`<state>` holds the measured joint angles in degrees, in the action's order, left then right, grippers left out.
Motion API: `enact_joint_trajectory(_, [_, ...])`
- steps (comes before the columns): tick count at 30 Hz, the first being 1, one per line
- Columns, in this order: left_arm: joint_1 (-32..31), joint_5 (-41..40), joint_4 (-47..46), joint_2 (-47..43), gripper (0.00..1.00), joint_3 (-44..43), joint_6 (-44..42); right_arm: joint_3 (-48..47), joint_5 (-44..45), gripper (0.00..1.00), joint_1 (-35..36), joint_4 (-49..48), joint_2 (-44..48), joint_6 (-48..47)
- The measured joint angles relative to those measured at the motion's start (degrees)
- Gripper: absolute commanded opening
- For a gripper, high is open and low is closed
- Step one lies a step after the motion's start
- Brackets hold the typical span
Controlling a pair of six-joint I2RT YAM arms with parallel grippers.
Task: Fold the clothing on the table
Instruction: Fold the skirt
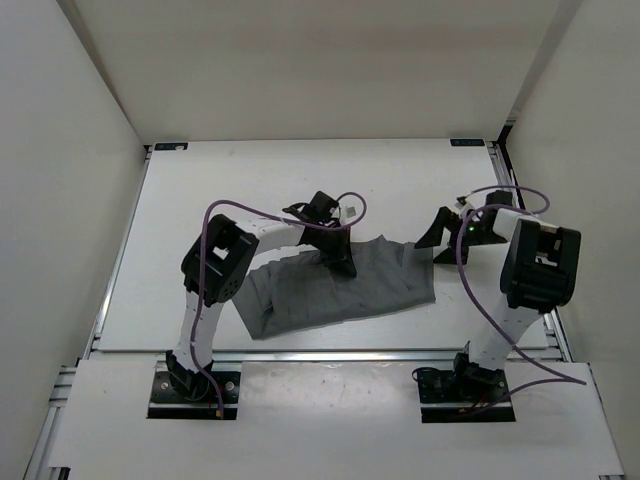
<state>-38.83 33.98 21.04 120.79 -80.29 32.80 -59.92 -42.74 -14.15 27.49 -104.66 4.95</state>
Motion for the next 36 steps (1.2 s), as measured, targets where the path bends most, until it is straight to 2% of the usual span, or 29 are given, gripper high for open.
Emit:
enact_joint_trajectory(3, [0.1, 0.1, 0.3, 0.8, 0.0, -1.2, 0.0, -4.9, 0.2, 1.0, 2.4, 7.3, -3.2, -6.4])
enact_joint_trajectory(8, [0.2, 0.1, 0.3, 0.8, 0.0, -2.0, 0.0, -13.0, -4.7, 0.99, 0.9, 21.4, -11.5, -14.3])
enact_joint_trajectory(11, [0.4, 0.1, 0.3, 0.8, 0.0, -2.1, 0.2, -11.8, -6.6, 0.99, -0.2, 27.9, -13.1, -18.0])
enact_joint_trajectory(14, [0.5, 0.1, 0.3, 0.8, 0.0, -2.1, 0.2, -6.8, -6.5, 1.0, 0.3, 32.4, -12.4, -20.8])
enact_joint_trajectory(20, [0.9, 0.0, -0.1, 0.8, 0.0, -2.5, 0.3, 0.7, -4.8, 0.99, 3.2, 33.7, -8.0, -24.9])
enact_joint_trajectory(29, [0.6, 0.1, 0.0, 0.8, 0.0, -2.4, -0.3, -4.4, -7.4, 0.99, 9.4, 32.9, -11.2, -23.4])
enact_joint_trajectory(32, [0.5, 0.1, 0.0, 0.8, 0.0, -1.8, -0.7, -6.3, -10.0, 0.94, 11.2, 31.3, -12.6, -22.8])
enact_joint_trajectory(34, [0.5, 0.1, 0.4, 0.8, 0.0, -1.4, -0.9, -6.6, -11.5, 0.86, 12.2, 29.4, -12.9, -22.2])
enact_joint_trajectory(35, [0.5, 0.1, 0.4, 0.8, 0.0, -1.1, -1.1, -6.6, -11.7, 0.78, 12.7, 28.4, -12.9, -21.9])
enact_joint_trajectory(36, [0.5, 0.0, 0.5, 0.8, 0.0, -1.0, -1.2, -6.4, -12.0, 0.64, 13.0, 26.9, -12.8, -21.8])
